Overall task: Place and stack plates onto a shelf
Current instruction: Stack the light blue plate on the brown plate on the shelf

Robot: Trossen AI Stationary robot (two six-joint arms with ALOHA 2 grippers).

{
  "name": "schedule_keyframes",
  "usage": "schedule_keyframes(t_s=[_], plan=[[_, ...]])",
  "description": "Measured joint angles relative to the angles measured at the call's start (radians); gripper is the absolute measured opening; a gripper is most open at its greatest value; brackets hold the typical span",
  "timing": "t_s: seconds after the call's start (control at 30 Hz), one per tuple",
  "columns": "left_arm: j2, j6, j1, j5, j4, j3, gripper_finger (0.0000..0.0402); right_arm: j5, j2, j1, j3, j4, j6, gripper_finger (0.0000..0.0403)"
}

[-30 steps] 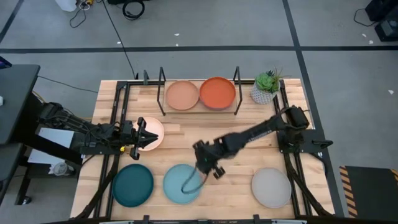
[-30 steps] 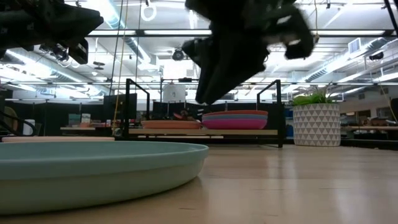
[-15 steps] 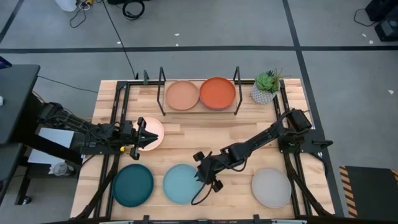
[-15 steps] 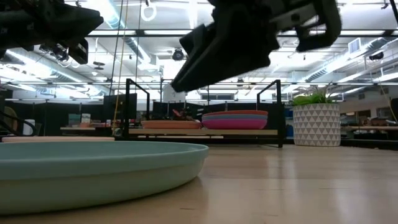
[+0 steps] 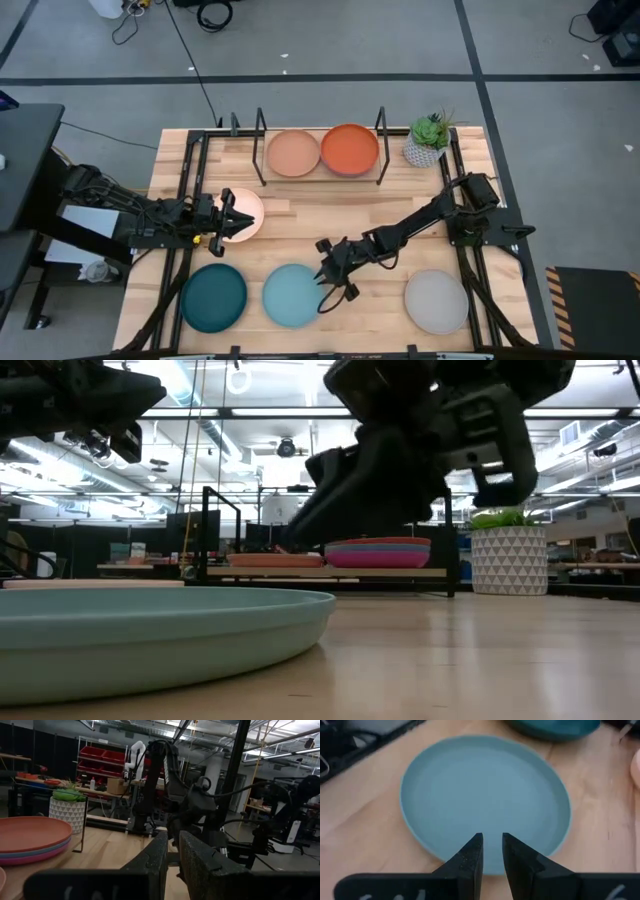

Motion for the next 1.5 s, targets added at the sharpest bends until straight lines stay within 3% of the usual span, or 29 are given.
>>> schedule_keyframes(t_s=[0.37, 0.7, 1.1, 1.3, 1.5], plan=[[0.005, 0.012, 0.000, 0.000, -0.001, 0.000, 0.0055, 0.027, 0.058, 0.023, 0.028, -0.053, -0.006, 0.0079], [0.007, 0.052, 0.000, 0.000, 0.000, 0.000, 0.0055, 0.205, 0.052, 0.014, 0.029, -0.169, -0.001, 0.0078], [0.007, 0.051, 0.000, 0.000, 0.000, 0.000, 0.0055, 0.240, 0.056, -0.023, 0.174, -0.400, 0.000, 0.0078], [0.007, 0.051, 0.000, 0.000, 0.000, 0.000, 0.0055, 0.248, 0.056, -0.044, 0.175, -0.419, -0.001, 0.0078], [0.007, 0.051, 0.000, 0.000, 0.000, 0.000, 0.0055, 0.322, 0.056, -0.076, 0.175, -0.477, -0.003, 0.0078]])
